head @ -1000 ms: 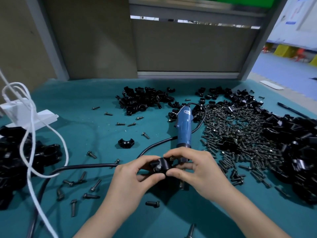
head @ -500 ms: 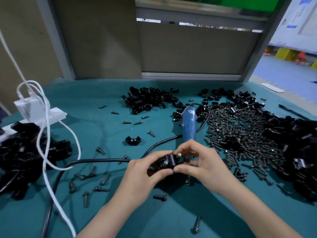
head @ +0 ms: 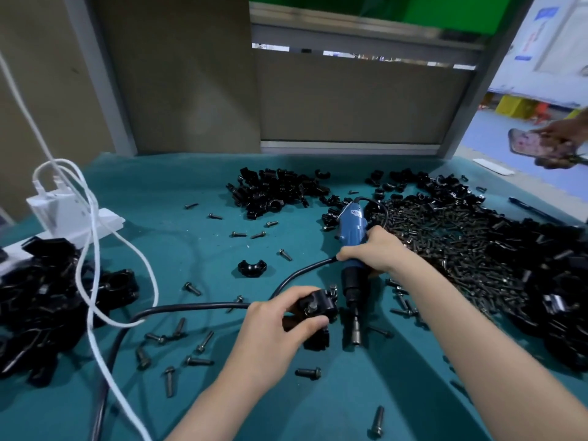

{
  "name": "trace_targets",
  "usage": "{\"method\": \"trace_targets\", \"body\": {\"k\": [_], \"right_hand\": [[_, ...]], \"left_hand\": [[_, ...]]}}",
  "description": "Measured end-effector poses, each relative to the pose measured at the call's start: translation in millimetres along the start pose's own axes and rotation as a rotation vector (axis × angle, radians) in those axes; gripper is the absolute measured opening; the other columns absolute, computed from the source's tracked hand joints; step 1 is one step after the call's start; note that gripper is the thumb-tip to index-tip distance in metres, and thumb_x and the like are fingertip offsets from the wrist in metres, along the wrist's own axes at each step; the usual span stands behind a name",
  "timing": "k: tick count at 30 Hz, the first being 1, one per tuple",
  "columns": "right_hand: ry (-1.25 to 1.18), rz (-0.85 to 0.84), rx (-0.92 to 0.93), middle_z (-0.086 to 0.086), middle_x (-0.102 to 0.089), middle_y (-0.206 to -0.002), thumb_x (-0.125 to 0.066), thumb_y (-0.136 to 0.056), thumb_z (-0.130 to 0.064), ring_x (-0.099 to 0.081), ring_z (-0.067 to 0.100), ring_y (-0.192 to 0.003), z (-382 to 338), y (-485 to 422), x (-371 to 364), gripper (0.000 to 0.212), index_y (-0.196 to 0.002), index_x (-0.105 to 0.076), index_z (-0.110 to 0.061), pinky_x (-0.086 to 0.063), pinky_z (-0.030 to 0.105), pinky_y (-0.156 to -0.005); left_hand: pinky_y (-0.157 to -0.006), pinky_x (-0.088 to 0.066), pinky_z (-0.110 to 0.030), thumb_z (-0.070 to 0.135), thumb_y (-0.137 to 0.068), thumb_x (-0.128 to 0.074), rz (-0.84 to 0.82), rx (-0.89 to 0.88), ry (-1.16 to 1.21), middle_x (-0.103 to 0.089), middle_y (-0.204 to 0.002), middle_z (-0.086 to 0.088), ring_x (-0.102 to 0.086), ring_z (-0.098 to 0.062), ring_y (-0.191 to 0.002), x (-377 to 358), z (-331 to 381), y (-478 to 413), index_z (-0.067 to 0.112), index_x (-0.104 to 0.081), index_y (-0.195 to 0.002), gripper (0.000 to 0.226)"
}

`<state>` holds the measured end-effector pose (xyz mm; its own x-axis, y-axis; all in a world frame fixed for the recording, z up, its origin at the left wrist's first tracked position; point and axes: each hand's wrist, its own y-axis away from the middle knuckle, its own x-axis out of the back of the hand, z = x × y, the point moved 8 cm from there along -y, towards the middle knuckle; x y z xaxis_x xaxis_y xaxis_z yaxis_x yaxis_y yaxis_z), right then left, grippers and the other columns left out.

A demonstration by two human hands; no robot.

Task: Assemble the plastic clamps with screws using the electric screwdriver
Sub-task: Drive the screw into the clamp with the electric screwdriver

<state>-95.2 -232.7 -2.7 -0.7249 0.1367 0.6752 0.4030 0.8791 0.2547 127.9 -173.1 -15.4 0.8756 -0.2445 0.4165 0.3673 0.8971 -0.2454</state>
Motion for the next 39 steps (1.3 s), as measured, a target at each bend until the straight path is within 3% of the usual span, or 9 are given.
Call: {"method": "trace_targets", "body": {"k": [4,7,9,12,15,19,24,27,39], "right_hand": [[-0.588,-0.092,-0.037,0.009,-0.06,-0.079,-0.072,-0.073,-0.026,-0.056,0.01,-0.044,-4,5,4,0.041,-0.105,-0.057,-0.005,-0.042,0.016,-0.04],[-1.264,-0.268,0.034,0.019,-0.057,-0.097,-0.069,-0.069,-0.013,-0.067,0.022,-0.069,-41,13,14,0.065,-0.127,-0.043,-0.005,-0.058,0.031,-0.055],[-1.581,-0.309,0.102,0.029,-0.058,-0.114,-0.061,-0.076,-0.001,-0.07,0.037,-0.089,-69,19,24,0.054,-0.127,-0.043,-0.006,-0.06,0.035,-0.059],[-1.595,-0.307,0.247,0.014,-0.07,-0.111,-0.06,-0.089,-0.016,-0.072,0.027,-0.081,-95,29,29,0.029,-0.115,-0.05,-0.008,-0.055,0.026,-0.051],[-1.574,-0.359,0.324,0.003,-0.069,-0.094,-0.056,-0.094,-0.035,-0.062,0.012,-0.064,-107,37,27,0.033,-0.104,-0.065,-0.005,-0.051,0.022,-0.05],[-1.527,-0.293,0.495,0.0,-0.069,-0.08,-0.062,-0.091,-0.026,-0.06,0.01,-0.057,-117,51,42,0.027,-0.072,-0.075,-0.011,-0.053,0.023,-0.054],[-1.414,-0.226,0.666,-0.001,-0.072,-0.099,-0.055,-0.094,-0.031,-0.055,0.01,-0.056,-122,61,55,0.025,-0.085,-0.075,-0.019,-0.049,0.024,-0.054],[-1.456,-0.26,0.628,-0.001,-0.07,-0.091,-0.058,-0.089,-0.024,-0.056,0.012,-0.057,-129,68,47,0.015,-0.1,-0.057,-0.014,-0.049,0.024,-0.055],[-1.328,-0.177,0.807,0.006,-0.066,-0.077,-0.058,-0.082,-0.02,-0.047,0.017,-0.048,-147,99,60,0.016,-0.091,-0.048,-0.011,-0.043,0.026,-0.051]], "left_hand": [[-0.073,-0.043,-0.014,0.032,-0.078,-0.078,0.01,-0.034,-0.032,-0.065,-0.075,0.03,-0.056,-0.002,-0.07,2,5,1,0.057,-0.062,-0.087,0.03],[-0.074,-0.04,-0.007,0.035,-0.079,-0.077,0.035,-0.038,-0.114,-0.067,-0.078,0.028,-0.06,-0.001,-0.075,7,12,1,0.047,-0.064,-0.095,0.024],[-0.082,-0.045,-0.017,0.042,-0.079,-0.074,0.051,-0.051,-0.157,-0.07,-0.085,0.022,-0.062,-0.005,-0.086,11,12,0,0.046,-0.064,-0.103,0.027],[-0.083,-0.048,-0.024,0.042,-0.077,-0.074,0.121,-0.091,-0.209,-0.073,-0.09,0.013,-0.066,-0.008,-0.087,22,15,0,0.036,-0.067,-0.11,0.034],[-0.076,-0.048,-0.018,0.037,-0.075,-0.077,0.179,-0.105,-0.234,-0.074,-0.084,0.01,-0.066,-0.005,-0.076,27,13,-1,0.026,-0.071,-0.107,0.035],[-0.074,-0.047,-0.022,0.033,-0.077,-0.077,0.23,-0.114,-0.306,-0.074,-0.086,0.001,-0.068,-0.015,-0.076,34,23,3,0.02,-0.071,-0.113,0.039],[-0.07,-0.045,-0.027,0.033,-0.078,-0.076,0.25,-0.144,-0.485,-0.071,-0.08,-0.002,-0.067,-0.02,-0.07,35,29,1,0.015,-0.07,-0.114,0.041],[-0.066,-0.046,-0.029,0.035,-0.075,-0.076,0.239,-0.135,-0.497,-0.072,-0.078,-0.002,-0.067,-0.02,-0.066,34,24,0,0.014,-0.071,-0.11,0.04],[-0.066,-0.049,-0.024,0.032,-0.074,-0.08,0.24,-0.118,-0.474,-0.072,-0.077,-0.002,-0.069,-0.019,-0.069,36,26,0,0.02,-0.07,-0.117,0.045]]}}
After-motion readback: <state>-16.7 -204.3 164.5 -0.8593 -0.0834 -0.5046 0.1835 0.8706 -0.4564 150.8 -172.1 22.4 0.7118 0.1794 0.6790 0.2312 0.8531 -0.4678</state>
